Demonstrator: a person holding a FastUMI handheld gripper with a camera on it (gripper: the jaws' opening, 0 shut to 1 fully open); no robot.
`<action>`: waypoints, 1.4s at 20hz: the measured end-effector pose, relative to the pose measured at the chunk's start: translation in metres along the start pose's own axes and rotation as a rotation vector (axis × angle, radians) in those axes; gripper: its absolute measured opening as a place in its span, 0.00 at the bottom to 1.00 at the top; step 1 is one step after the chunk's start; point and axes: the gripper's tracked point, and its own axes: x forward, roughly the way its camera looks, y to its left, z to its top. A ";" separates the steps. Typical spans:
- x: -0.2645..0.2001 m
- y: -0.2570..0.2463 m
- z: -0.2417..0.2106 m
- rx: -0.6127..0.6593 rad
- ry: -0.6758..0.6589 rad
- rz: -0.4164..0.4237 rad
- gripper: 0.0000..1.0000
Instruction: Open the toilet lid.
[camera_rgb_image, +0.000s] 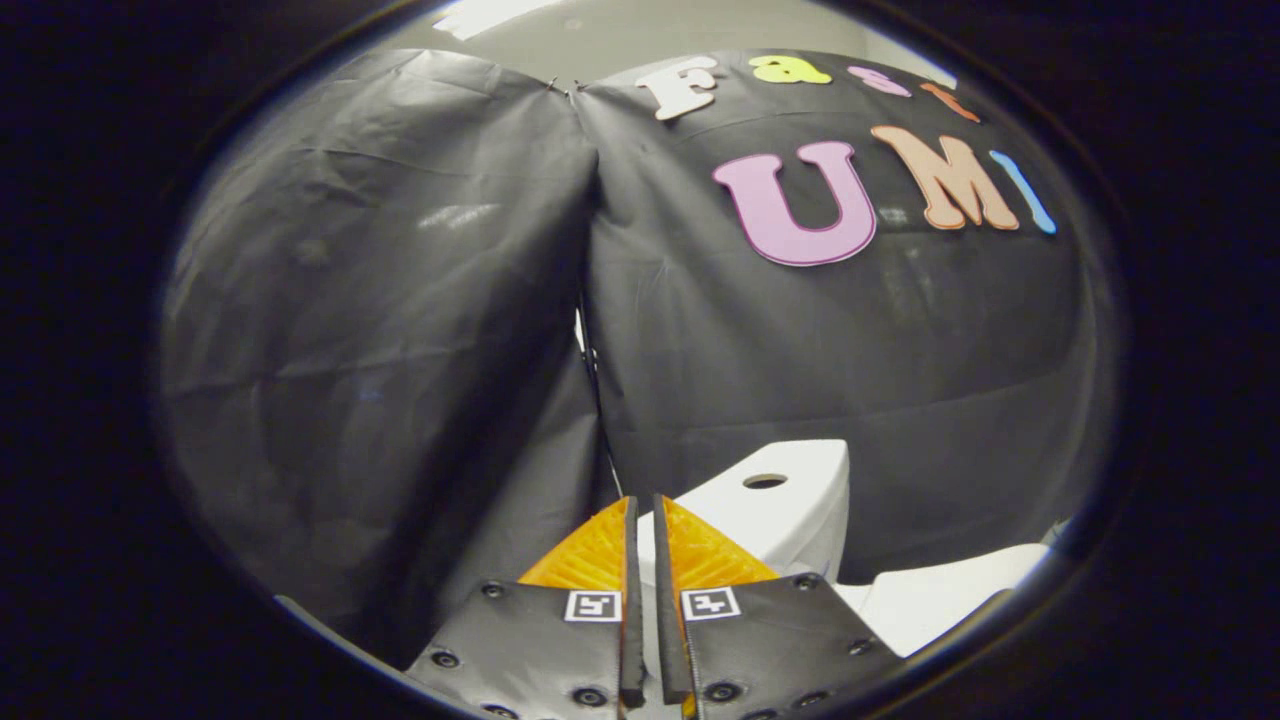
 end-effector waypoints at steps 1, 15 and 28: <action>-0.003 -0.011 0.003 -0.007 -0.002 -0.016 0.08; -0.130 -0.253 0.038 -0.144 0.074 -0.345 0.12; -0.278 -0.422 -0.013 -0.080 0.150 -0.513 0.17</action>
